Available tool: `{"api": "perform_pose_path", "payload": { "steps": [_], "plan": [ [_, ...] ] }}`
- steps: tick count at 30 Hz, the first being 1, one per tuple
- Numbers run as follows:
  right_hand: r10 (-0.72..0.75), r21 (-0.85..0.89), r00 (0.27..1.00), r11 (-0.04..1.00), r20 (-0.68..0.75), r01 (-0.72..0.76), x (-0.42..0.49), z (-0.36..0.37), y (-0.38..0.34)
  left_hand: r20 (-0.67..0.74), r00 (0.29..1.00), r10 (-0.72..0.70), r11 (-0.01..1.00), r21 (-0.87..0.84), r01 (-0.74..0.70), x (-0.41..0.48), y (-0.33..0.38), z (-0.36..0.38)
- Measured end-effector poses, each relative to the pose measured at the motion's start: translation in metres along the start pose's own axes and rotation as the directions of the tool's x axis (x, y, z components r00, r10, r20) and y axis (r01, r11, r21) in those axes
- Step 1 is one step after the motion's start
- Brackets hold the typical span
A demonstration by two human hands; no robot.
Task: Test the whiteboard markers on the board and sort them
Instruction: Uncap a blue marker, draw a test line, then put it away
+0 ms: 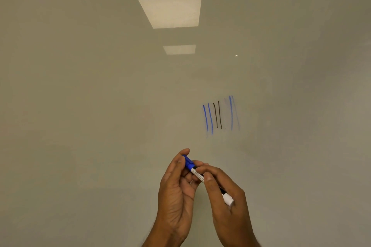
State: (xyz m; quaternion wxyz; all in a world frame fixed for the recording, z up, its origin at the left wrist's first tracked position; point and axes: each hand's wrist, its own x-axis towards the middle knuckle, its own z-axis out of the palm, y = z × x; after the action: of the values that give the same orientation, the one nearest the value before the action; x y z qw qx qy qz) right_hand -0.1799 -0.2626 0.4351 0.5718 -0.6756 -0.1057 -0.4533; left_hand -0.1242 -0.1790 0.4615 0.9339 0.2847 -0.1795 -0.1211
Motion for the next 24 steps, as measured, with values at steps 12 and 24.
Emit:
{"api": "perform_pose_path", "payload": {
  "steps": [12, 24],
  "plan": [
    [0.080, 0.022, 0.997, 0.997, 0.014, -0.080, -0.018, 0.009, 0.013, -0.014, 1.000, -0.006, 0.999, 0.036, 0.006, -0.006, -0.009, -0.027],
    [0.169, -0.080, 0.969, 0.984, 0.180, -0.157, -0.034, -0.027, 0.033, 0.004, 0.982, 0.190, 0.814, 0.558, -0.160, -0.024, -0.038, -0.064]
  ]
}}
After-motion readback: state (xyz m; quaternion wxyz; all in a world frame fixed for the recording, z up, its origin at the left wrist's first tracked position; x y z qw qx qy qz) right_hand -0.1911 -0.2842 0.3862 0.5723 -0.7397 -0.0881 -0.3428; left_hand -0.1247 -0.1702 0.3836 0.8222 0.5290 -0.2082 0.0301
